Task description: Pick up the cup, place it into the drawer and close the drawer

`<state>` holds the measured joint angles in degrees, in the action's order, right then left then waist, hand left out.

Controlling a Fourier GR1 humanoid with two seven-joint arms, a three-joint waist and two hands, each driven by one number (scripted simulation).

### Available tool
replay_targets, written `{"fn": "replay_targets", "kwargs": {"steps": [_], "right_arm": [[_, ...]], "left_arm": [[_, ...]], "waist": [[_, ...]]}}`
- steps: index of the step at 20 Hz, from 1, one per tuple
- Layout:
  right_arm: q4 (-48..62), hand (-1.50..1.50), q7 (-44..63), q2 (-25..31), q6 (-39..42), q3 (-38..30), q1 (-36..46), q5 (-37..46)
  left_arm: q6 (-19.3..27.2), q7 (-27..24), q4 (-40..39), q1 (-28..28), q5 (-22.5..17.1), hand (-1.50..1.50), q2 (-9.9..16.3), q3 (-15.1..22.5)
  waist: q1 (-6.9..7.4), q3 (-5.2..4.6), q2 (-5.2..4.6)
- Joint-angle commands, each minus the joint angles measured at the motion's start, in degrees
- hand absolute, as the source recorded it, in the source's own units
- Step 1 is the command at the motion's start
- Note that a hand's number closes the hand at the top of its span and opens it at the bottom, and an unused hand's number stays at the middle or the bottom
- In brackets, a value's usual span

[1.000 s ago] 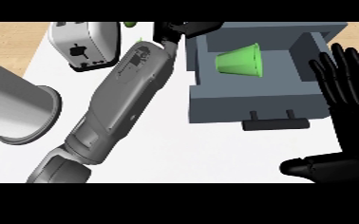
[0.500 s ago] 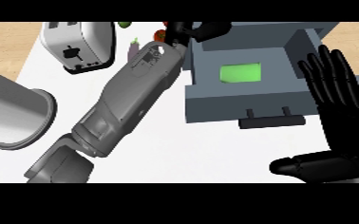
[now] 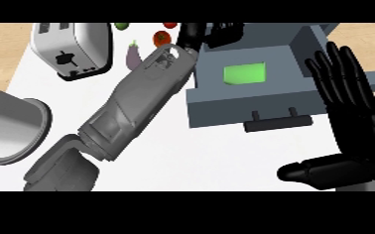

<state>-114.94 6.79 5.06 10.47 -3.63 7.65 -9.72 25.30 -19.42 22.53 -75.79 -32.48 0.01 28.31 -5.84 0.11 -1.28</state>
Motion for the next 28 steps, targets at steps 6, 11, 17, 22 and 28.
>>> {"fn": "replay_targets", "kwargs": {"steps": [6,11,17,22,28], "right_arm": [[-1.22,-1.50,-0.69,0.70,1.83,-1.12,-1.16,-2.87],[0.40,-1.50,1.45,-0.26,0.61,-1.15,3.38,-4.97],[0.40,-1.50,2.47,1.63,3.11,-3.72,1.02,-9.59],[-7.10,1.50,5.06,3.46,5.69,-3.92,-5.11,-12.52],[-7.18,1.50,3.43,10.02,11.46,-3.15,-4.69,-5.46]], "left_arm": [[0.84,-1.17,-1.70,1.43,-2.51,-1.50,-0.01,4.77],[0.19,-4.67,1.95,1.09,-6.75,-1.50,-0.01,4.04],[-1.72,-8.95,6.92,1.68,-11.81,-1.50,-0.01,1.03],[-2.44,-3.65,11.10,1.96,-12.10,-1.50,1.64,-2.49],[0.13,-3.26,19.97,9.42,-12.32,-1.50,5.67,-4.06]], "waist": [[-0.64,0.00,-0.17],[0.08,-0.05,-0.21],[2.81,-0.06,0.63],[5.31,-0.11,1.57],[6.46,-0.13,1.79]]}}
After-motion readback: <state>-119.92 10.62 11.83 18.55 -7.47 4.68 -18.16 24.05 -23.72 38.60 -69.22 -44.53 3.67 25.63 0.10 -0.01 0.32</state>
